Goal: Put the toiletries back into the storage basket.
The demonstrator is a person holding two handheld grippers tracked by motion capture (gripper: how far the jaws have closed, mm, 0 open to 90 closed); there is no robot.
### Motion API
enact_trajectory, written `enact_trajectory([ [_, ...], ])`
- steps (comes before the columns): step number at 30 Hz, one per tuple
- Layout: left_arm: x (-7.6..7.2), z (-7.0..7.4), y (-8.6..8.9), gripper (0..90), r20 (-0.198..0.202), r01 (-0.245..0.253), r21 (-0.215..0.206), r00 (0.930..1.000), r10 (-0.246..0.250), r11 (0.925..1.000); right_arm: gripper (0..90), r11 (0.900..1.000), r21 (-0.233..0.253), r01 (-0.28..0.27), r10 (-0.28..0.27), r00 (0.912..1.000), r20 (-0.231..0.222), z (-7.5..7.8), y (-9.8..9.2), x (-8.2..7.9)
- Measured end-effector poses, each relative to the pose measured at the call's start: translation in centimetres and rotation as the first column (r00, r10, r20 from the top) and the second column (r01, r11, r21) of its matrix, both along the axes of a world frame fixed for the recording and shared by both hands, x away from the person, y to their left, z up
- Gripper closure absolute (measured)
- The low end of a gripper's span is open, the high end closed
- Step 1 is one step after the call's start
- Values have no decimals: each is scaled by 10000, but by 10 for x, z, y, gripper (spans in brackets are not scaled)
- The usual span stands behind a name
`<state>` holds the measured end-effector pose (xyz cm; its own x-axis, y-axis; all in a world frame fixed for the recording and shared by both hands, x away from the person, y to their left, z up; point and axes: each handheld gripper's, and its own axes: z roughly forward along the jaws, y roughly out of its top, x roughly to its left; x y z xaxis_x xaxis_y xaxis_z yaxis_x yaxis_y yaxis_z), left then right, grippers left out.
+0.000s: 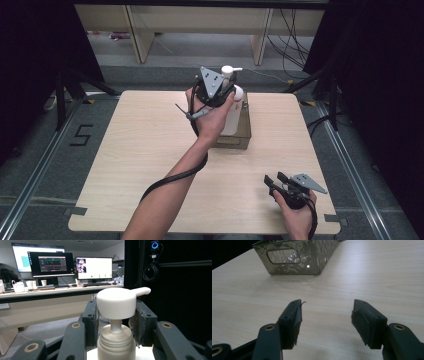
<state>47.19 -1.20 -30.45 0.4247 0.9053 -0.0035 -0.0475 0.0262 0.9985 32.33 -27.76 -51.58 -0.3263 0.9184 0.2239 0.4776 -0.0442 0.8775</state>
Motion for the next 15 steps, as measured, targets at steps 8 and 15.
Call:
enact_trajectory([
  [8,4,-4,-1,594,-87,76,3,9999,-76,10000,418,10000,-11,-16,16,10000,-8,0,0,0],
  [15,7,-8,-2,593,-195,125,28,9997,-125,9999,418,10000,-20,-12,12,10000,1,0,0,0],
])
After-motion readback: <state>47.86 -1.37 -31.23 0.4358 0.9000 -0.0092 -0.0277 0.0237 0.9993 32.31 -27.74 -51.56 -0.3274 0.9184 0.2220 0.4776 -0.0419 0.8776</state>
